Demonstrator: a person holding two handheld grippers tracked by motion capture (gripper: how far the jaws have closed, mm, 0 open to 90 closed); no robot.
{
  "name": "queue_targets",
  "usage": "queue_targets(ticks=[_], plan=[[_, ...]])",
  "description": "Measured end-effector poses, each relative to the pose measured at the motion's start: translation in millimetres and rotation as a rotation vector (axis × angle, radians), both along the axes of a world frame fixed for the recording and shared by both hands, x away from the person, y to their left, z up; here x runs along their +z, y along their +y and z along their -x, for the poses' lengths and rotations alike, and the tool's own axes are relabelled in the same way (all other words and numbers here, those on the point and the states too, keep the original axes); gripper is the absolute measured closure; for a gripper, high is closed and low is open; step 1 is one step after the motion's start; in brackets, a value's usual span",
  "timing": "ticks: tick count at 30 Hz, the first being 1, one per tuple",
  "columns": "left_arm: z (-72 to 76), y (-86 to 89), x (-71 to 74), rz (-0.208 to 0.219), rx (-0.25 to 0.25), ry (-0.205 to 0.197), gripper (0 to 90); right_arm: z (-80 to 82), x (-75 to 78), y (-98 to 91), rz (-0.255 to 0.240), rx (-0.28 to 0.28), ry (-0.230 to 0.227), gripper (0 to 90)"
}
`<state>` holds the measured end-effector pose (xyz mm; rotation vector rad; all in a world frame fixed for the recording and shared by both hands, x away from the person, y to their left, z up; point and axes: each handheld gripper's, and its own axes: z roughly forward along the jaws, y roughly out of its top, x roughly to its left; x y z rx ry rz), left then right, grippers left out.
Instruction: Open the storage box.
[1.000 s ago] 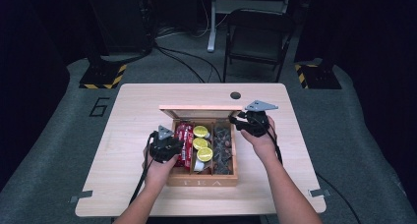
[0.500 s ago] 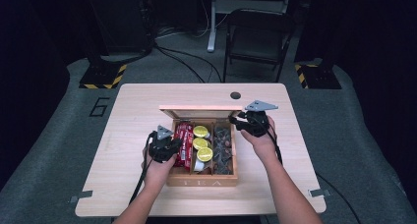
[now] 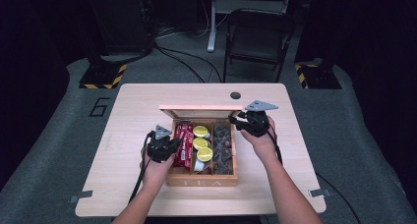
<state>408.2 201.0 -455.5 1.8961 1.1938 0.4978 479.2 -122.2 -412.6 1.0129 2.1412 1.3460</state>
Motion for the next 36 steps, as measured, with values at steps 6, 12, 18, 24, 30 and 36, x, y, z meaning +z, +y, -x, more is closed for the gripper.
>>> queue_targets(ticks=[6, 12, 18, 24, 30, 36], plan=[[8.1, 4.5, 7.4, 0.01, -0.009, -0.013, 85.8, -0.6, -0.1, -0.4, -0.003, 0.004, 0.002, 58.6], [14.0, 11.5, 13.9, 0.026, -0.009, -0.023, 86.2, -0.6, -0.1, -0.3, -0.004, 0.002, 0.004, 58.6], [16.5, 24.0, 20.2, 0.022, 0.0, -0.031, 86.6, -0.6, -0.1, -0.3, -0.004, 0.002, 0.003, 58.6], [17.0, 34.9, 24.2, 0.01, 0.013, -0.04, 86.7, -0.5, -0.1, -0.4, -0.002, 0.004, 0.003, 58.6], [18.6, 49.5, 25.8, 0.01, 0.046, -0.051, 86.7, -0.4, -0.1, -0.4, -0.001, 0.004, 0.003, 58.6], [21.3, 65.6, 24.4, 0.017, 0.086, -0.055, 86.6, -0.2, -0.2, -0.2, -0.003, 0.003, 0.004, 58.6]])
